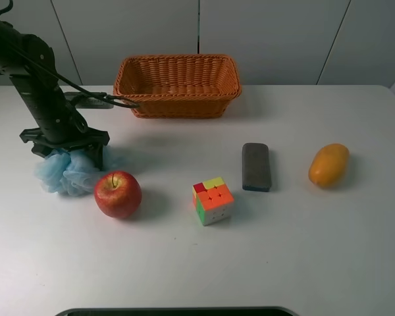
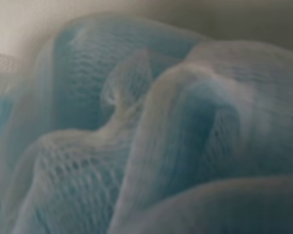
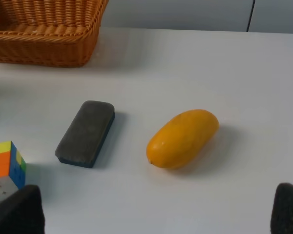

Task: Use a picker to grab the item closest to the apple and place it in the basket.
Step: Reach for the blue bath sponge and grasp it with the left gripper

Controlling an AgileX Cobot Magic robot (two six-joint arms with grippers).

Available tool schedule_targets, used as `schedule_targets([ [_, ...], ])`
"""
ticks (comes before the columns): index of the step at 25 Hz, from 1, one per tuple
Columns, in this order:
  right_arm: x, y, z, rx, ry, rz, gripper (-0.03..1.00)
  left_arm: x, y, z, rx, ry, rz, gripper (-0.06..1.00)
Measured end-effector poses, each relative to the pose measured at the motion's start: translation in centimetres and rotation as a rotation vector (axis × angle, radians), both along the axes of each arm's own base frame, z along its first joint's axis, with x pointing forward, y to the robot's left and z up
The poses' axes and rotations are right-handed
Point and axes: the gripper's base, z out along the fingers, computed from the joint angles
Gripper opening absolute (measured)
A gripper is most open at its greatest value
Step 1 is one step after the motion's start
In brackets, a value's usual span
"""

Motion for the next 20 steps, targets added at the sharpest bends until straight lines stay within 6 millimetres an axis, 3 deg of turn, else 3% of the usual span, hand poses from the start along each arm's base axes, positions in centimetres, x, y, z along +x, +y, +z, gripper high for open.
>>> schedule_targets([
  [3,0.0,0.0,0.0,0.0,0.0,0.0,0.7,0.04,0.0,-0.31,0.004,0.012,-0.014,0.72],
  [6,0.0,0.0,0.0,0.0,0.0,0.0,0.7,0.01,0.07,-0.4,0.011,0.016,-0.027,0.58],
  [20,0.0,0.0,0.0,0.0,0.0,0.0,0.7,0.63,-0.11,0.27,0.02,0.059,-0.037,0.54],
])
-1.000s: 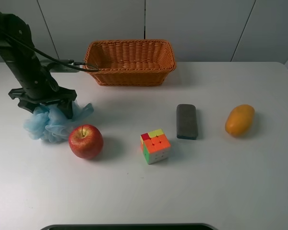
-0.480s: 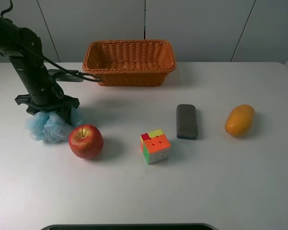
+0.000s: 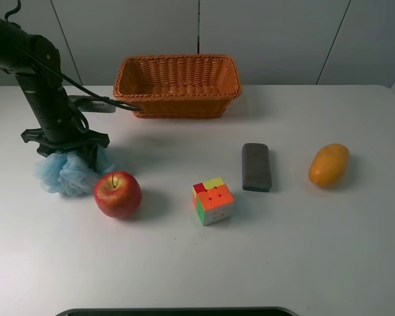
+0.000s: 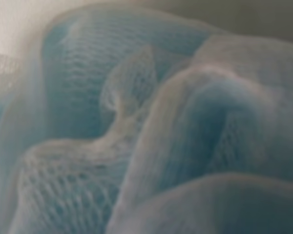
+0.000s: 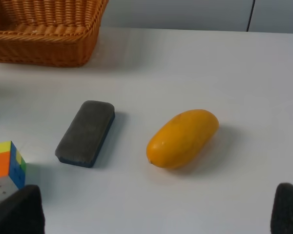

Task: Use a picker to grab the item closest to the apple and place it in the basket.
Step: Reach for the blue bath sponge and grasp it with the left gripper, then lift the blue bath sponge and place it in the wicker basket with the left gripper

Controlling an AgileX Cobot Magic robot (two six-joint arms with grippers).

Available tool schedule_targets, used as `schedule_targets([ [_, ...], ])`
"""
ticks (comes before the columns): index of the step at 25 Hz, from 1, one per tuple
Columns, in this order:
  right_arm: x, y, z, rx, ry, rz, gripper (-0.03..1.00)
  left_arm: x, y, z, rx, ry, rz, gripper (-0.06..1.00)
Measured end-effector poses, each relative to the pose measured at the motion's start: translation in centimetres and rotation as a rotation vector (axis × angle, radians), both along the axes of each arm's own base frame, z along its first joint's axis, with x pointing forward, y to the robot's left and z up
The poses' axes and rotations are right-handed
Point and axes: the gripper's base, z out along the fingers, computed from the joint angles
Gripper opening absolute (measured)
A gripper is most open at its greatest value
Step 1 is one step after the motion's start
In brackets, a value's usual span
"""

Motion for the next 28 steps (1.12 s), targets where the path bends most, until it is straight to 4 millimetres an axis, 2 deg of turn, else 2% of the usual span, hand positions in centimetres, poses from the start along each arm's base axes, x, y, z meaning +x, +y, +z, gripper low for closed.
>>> schedule_targets([
  [3,0.0,0.0,0.0,0.0,0.0,0.0,0.7,0.3,-0.1,0.6,0.001,0.003,-0.003,0.53],
  [6,0.0,0.0,0.0,0.0,0.0,0.0,0.7,0.3,0.0,2.0,0.003,-0.022,0.004,0.52],
  [20,0.0,0.0,0.0,0.0,0.0,0.0,0.7,-1.8,0.6,12.5,-0.03,-0.185,0.03,0.48],
  [24,0.0,0.0,0.0,0.0,0.0,0.0,0.7,-1.2,0.1,15.9,-0.054,-0.249,0.026,0.48],
  [28,0.0,0.0,0.0,0.0,0.0,0.0,0.7,0.6,-1.3,18.5,-0.082,-0.326,0.008,0.47],
])
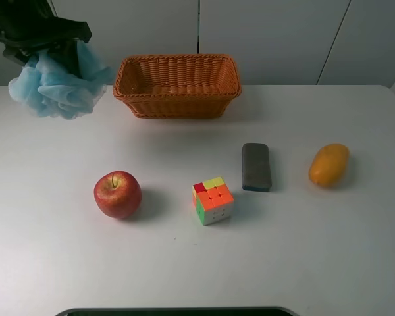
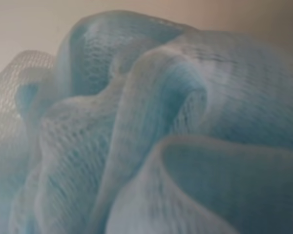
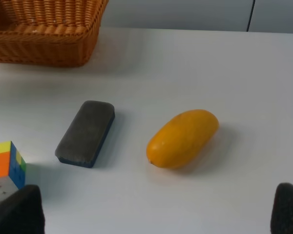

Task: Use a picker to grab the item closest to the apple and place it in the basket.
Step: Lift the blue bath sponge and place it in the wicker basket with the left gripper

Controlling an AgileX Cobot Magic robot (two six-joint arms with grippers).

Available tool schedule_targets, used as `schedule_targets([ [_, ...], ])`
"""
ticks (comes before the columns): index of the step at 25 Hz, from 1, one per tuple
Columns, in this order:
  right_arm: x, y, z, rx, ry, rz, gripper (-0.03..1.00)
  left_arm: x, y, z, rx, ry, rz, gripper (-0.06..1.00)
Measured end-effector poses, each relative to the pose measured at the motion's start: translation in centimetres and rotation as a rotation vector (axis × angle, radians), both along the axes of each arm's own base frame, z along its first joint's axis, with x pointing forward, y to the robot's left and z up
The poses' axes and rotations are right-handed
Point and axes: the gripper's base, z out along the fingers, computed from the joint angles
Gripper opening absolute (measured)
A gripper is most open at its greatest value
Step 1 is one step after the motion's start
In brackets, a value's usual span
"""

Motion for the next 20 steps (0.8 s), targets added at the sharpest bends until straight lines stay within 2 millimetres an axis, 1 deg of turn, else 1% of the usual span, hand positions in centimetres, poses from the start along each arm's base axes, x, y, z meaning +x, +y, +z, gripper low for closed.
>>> schedule_targets([
  [1,0.0,0.0,0.0,0.0,0.0,0.0,0.7,0.6,-0.5,0.6,-0.006,-0.019,-0.007,0.47],
  [5,0.0,0.0,0.0,0.0,0.0,0.0,0.7,3.8,-2.9,0.9,-0.021,-0.061,-0.038,0.46],
  [9,0.0,0.0,0.0,0.0,0.0,0.0,0.7,7.4,-6.0,0.4,-0.047,-0.132,-0.076,0.45],
  [11,0.0,0.0,0.0,0.0,0.0,0.0,0.7,9.1,-7.5,-0.1,-0.062,-0.171,-0.092,0.44],
  [12,0.0,0.0,0.0,0.0,0.0,0.0,0.7,9.7,-8.1,-0.3,-0.071,-0.189,-0.099,0.44],
  [16,0.0,0.0,0.0,0.0,0.0,0.0,0.7,12.2,-10.7,-2.7,-0.099,-0.255,-0.123,0.43],
  [20,0.0,0.0,0.0,0.0,0.0,0.0,0.7,13.9,-12.5,-6.3,-0.132,-0.301,-0.128,0.43],
])
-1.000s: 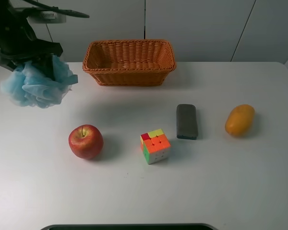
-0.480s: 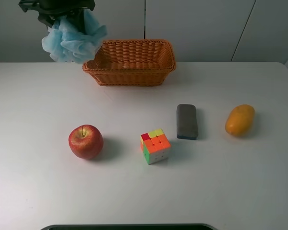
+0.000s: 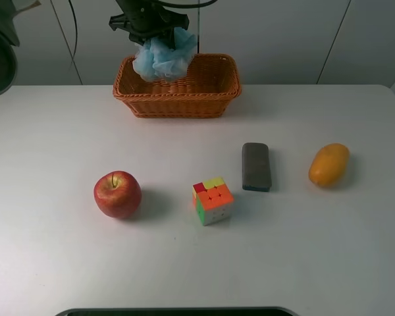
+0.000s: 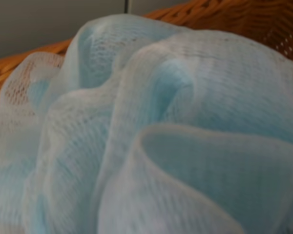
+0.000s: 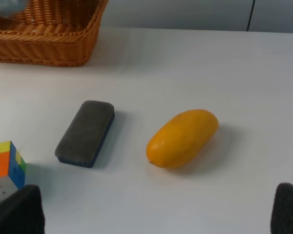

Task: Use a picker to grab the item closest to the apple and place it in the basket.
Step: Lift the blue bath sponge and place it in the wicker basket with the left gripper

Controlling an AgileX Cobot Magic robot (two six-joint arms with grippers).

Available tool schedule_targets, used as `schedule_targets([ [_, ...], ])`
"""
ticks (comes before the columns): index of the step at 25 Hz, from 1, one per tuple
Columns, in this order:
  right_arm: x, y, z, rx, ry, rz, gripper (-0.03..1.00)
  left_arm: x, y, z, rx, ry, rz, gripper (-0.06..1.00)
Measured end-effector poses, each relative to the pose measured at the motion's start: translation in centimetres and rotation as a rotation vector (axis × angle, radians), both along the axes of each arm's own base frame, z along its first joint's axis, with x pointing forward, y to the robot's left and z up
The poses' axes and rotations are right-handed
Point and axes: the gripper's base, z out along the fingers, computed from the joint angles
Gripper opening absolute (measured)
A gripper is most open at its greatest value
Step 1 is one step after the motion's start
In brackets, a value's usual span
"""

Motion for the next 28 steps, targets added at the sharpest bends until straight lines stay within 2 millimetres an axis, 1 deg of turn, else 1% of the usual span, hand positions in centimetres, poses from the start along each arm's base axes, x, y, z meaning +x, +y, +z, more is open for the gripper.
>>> schedule_targets([
  [2,0.0,0.0,0.0,0.0,0.0,0.0,0.7,0.5,-0.5,-2.0,-0.004,0.003,-0.001,0.42],
  [6,0.0,0.0,0.0,0.0,0.0,0.0,0.7,0.9,-1.3,-4.8,-0.011,0.015,-0.005,0.41],
  [8,0.0,0.0,0.0,0.0,0.0,0.0,0.7,1.0,-1.4,-5.4,-0.007,0.017,-0.012,0.41],
  [10,0.0,0.0,0.0,0.0,0.0,0.0,0.7,1.0,-1.4,-5.6,-0.007,0.017,-0.011,0.4],
  [14,0.0,0.0,0.0,0.0,0.0,0.0,0.7,1.1,-1.5,-5.3,-0.016,0.003,-0.011,0.41],
  [15,0.0,0.0,0.0,0.0,0.0,0.0,0.7,1.1,-1.5,-5.3,-0.017,0.004,-0.009,0.51],
  [16,0.0,0.0,0.0,0.0,0.0,0.0,0.7,1.1,-1.5,-5.3,-0.02,0.007,-0.002,0.64],
  [18,0.0,0.0,0.0,0.0,0.0,0.0,0.7,1.1,-1.5,-5.3,-0.026,0.01,0.008,0.71],
  [22,0.0,0.0,0.0,0.0,0.0,0.0,0.7,1.1,-1.5,-5.0,-0.03,0.012,0.011,0.73],
  [24,0.0,0.0,0.0,0.0,0.0,0.0,0.7,0.9,-1.4,-4.1,-0.024,0.016,0.008,0.73],
  [28,0.0,0.0,0.0,0.0,0.0,0.0,0.7,0.0,-0.7,-0.1,0.006,0.006,0.009,0.73],
])
